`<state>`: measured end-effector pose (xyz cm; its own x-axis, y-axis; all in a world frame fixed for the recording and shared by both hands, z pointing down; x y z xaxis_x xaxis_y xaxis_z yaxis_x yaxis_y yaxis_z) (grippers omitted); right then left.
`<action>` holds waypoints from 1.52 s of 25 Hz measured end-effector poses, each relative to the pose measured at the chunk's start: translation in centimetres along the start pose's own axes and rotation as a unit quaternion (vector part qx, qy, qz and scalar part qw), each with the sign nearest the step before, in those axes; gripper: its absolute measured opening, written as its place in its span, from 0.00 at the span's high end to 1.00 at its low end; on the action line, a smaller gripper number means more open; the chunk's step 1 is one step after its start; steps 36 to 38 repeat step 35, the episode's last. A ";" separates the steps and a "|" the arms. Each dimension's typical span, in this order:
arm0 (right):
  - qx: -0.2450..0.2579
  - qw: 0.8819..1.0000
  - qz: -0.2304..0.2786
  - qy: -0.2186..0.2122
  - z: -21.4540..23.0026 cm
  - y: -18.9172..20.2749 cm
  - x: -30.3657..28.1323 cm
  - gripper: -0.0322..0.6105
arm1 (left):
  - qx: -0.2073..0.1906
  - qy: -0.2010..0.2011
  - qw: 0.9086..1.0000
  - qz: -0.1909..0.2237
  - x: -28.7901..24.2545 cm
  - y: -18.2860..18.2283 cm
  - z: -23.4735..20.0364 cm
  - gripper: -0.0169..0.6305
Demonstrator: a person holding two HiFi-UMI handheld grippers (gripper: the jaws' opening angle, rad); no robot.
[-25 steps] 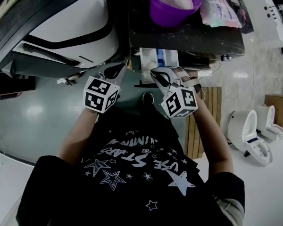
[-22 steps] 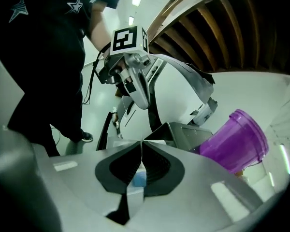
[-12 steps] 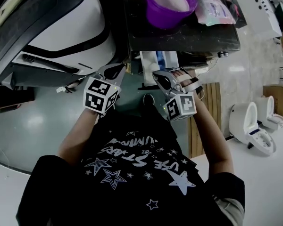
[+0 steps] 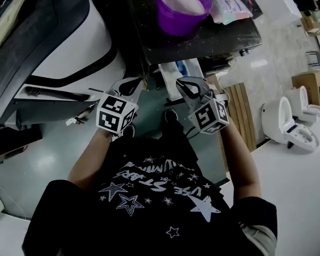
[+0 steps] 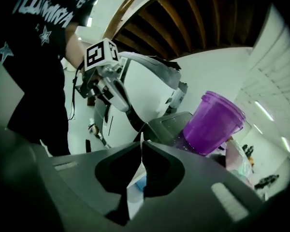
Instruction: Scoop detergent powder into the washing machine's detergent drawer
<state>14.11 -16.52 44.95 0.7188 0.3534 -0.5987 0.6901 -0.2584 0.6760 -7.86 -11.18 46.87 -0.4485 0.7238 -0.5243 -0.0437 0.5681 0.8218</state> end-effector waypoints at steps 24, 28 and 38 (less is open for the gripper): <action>-0.507 0.811 0.098 0.277 -9.3 -4.7 6.0 0.89 | -0.039 0.129 0.990 -0.028 7.2 7.0 -2.8 0.97; -0.523 0.801 0.093 0.277 -12.4 -3.6 7.0 0.89 | -0.052 0.136 0.988 -0.047 8.0 8.5 -1.4 0.97; -0.533 0.793 0.090 0.279 -16.9 -2.4 11.7 0.89 | -0.061 0.134 0.988 -0.040 9.5 8.9 3.4 0.97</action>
Point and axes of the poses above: the fingertips, and each gripper's own axes: x backward along the fingers, z to its right, y out of its underside, the point moved 10 cm from there along x, backward along the fingers, and after that the axes turned 2 degrees about x, right-handed, at the moved point
